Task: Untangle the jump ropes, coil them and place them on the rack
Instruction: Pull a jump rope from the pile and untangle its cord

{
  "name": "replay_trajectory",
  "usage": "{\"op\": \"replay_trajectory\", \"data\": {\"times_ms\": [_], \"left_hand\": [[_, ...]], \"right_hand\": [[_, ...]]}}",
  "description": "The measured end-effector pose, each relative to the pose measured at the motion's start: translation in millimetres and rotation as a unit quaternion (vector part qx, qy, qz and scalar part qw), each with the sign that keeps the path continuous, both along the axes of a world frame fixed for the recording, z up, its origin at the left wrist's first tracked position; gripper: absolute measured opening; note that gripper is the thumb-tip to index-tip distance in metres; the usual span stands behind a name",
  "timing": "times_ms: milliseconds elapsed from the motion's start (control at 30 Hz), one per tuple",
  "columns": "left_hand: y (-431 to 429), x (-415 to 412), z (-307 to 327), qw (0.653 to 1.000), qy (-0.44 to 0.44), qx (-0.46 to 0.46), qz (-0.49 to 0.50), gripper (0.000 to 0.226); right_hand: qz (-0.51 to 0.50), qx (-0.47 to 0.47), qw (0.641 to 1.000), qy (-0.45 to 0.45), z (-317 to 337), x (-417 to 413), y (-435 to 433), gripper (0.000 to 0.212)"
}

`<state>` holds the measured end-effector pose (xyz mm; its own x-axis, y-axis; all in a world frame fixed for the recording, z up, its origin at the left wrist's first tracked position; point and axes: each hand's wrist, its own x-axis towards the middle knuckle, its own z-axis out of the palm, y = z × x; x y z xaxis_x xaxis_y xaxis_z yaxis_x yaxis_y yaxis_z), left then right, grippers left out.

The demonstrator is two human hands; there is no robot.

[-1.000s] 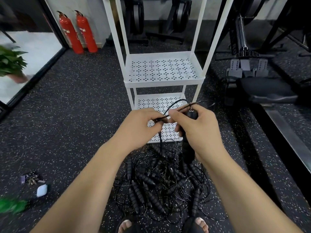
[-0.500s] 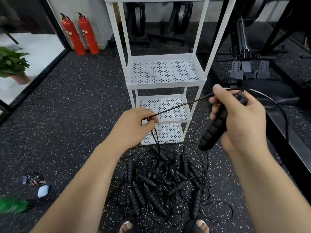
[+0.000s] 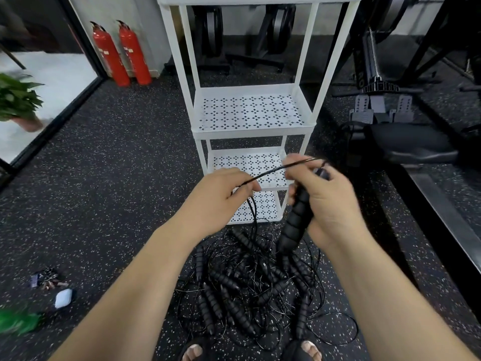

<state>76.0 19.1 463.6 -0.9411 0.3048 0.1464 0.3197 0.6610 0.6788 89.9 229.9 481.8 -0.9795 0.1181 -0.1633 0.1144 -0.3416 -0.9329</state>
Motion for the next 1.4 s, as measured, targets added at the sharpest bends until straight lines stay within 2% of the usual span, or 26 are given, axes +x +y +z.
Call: {"op": "replay_trajectory", "data": {"times_ms": [100, 200, 333, 433, 600, 833, 1033, 1233, 1400], "left_hand": [[5.6, 1.9, -3.0, 0.999, 0.016, -0.014, -0.029, 0.021], [6.5, 3.3, -4.9, 0.999, 0.017, -0.015, -0.035, 0.021], [7.0, 3.7, -3.0, 0.999, 0.012, -0.014, -0.028, 0.019], [3.6, 3.6, -0.9, 1.0, -0.001, 0.004, -0.017, 0.016], [-4.3, 4.2, 8.3, 1.0, 0.0, 0.016, 0.004, 0.029], [-21.6, 4.5, 10.3, 0.998, -0.047, 0.026, 0.04, 0.017], [-28.0, 1.9, 11.2, 0.997, -0.058, 0.012, 0.045, 0.029], [-44.1, 2.2, 2.1, 0.994, -0.077, -0.055, 0.058, 0.03], [-5.8, 8.4, 8.6, 0.996, -0.079, 0.026, 0.038, 0.03]], "right_hand": [[0.065, 0.052, 0.996, -0.025, -10.2, 2.4, -10.8, 0.019], [0.099, 0.097, 0.99, -0.029, -14.9, 4.8, -14.0, 0.012], [0.096, 0.112, 0.989, 0.015, -12.2, 6.9, -16.9, 0.003], [0.079, 0.136, 0.987, 0.043, -10.0, 7.7, -17.4, 0.007], [0.046, 0.162, 0.983, 0.068, -4.6, 7.7, -12.9, 0.011], [-0.004, 0.127, 0.989, 0.078, 9.0, 3.0, 8.2, 0.013], [-0.018, 0.125, 0.988, 0.089, 15.0, 3.6, 15.2, 0.013], [-0.063, 0.079, 0.99, 0.095, 32.4, -0.8, 41.0, 0.01], [-0.023, 0.086, 0.994, 0.067, 25.5, 2.0, 25.7, 0.014]]}}
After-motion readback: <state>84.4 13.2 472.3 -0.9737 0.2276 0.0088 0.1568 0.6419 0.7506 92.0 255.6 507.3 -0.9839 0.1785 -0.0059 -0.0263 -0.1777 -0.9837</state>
